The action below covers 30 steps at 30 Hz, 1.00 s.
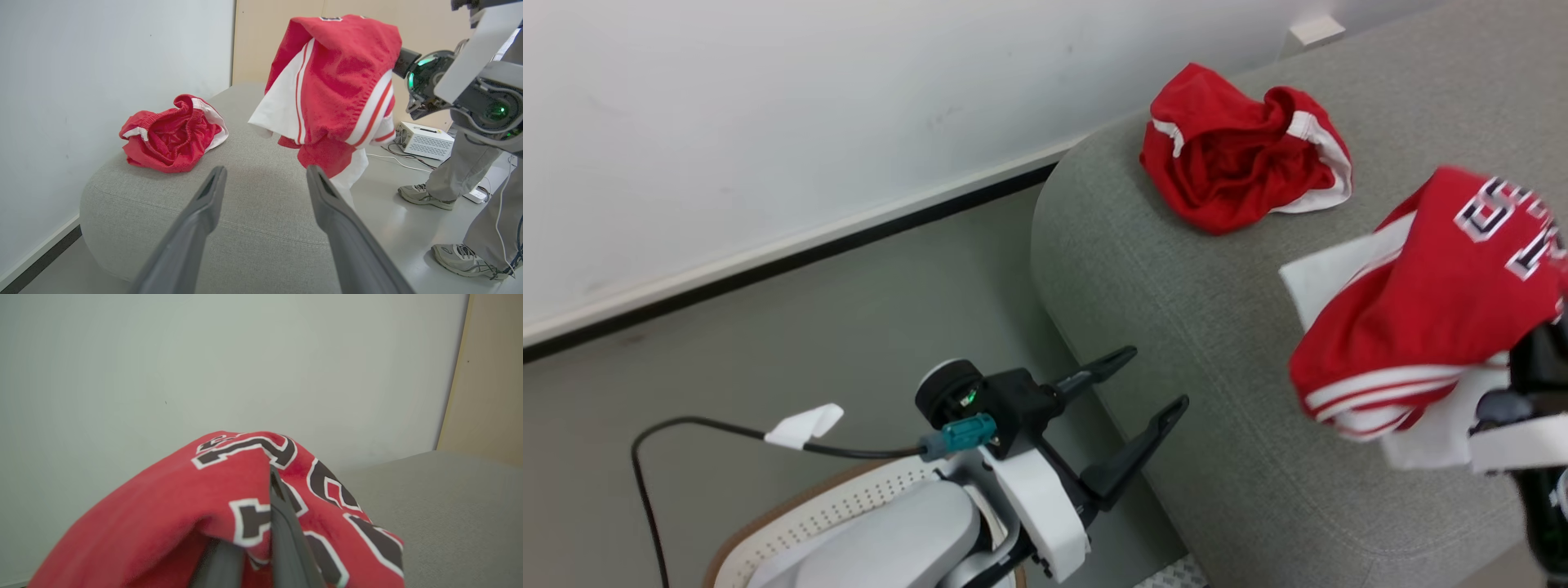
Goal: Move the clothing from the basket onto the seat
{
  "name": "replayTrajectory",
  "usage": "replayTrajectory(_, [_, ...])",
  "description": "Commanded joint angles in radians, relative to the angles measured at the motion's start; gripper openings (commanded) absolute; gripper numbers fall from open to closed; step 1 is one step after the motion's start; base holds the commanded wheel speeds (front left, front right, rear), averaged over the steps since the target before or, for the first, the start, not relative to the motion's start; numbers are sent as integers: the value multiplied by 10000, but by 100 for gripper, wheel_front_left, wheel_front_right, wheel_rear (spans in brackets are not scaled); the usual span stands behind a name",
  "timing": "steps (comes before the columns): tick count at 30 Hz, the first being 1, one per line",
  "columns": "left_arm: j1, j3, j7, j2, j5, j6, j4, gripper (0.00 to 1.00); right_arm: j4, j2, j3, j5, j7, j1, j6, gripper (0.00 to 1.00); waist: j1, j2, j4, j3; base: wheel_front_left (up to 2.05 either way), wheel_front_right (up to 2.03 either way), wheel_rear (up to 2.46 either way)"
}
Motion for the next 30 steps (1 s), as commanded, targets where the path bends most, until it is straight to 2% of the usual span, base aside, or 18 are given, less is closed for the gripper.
replayTrajectory(1, [-186, 59, 57, 121, 46, -12, -82, 100, 37, -167, -186, 9, 174, -571, -22, 0, 0, -1, 194, 380, 0, 0, 0])
replayTrajectory(5, [-533, 155, 243, 327, 131, -20, -301, 100, 506, -759, -667, -32, 473, -1694, -22, 0, 0, -1, 586, 1173, 0, 0, 0])
replayTrajectory(10, [-886, 278, 426, 642, 199, -77, -502, 100, 1899, -1466, -1288, 4, 453, -3007, -22, 0, 0, -1, 1281, 2205, 0, 0, 0])
replayTrajectory(17, [-1350, 543, 542, 1091, 264, -71, -603, 100, 3858, -2745, -1754, -546, 569, -4511, -22, 0, 0, -1, 2224, 3678, 0, 0, 0])
replayTrajectory(21, [-1510, 636, 482, 1222, 302, -118, -576, 100, 4828, -3098, -1521, -971, 950, -4956, -22, 0, 0, -1, 2488, 4205, 0, 0, 0])
replayTrajectory(22, [-1619, 691, 404, 1238, 300, -130, -568, 100, 5447, -3270, -1161, -1270, 1442, -5157, -22, 0, 0, -1, 2643, 4503, 0, 0, 0])
replayTrajectory(23, [-1619, 691, 404, 1238, 300, -130, -568, 100, 5447, -3270, -1161, -1270, 1442, -5157, -22, 0, 0, -1, 2643, 4503, 0, 0, 0])
replayTrajectory(27, [-1772, 765, 198, 1162, 288, -135, -481, 100, 6570, -3484, -264, -1510, 2542, -5346, -22, 0, 0, -1, 2853, 4823, 0, 0, 0])
replayTrajectory(30, [-1755, 746, 70, 1091, 273, -178, -312, 100, 7284, -3555, 181, -1235, 3398, -5440, -22, 0, 0, -1, 2933, 4780, 0, 0, 0])
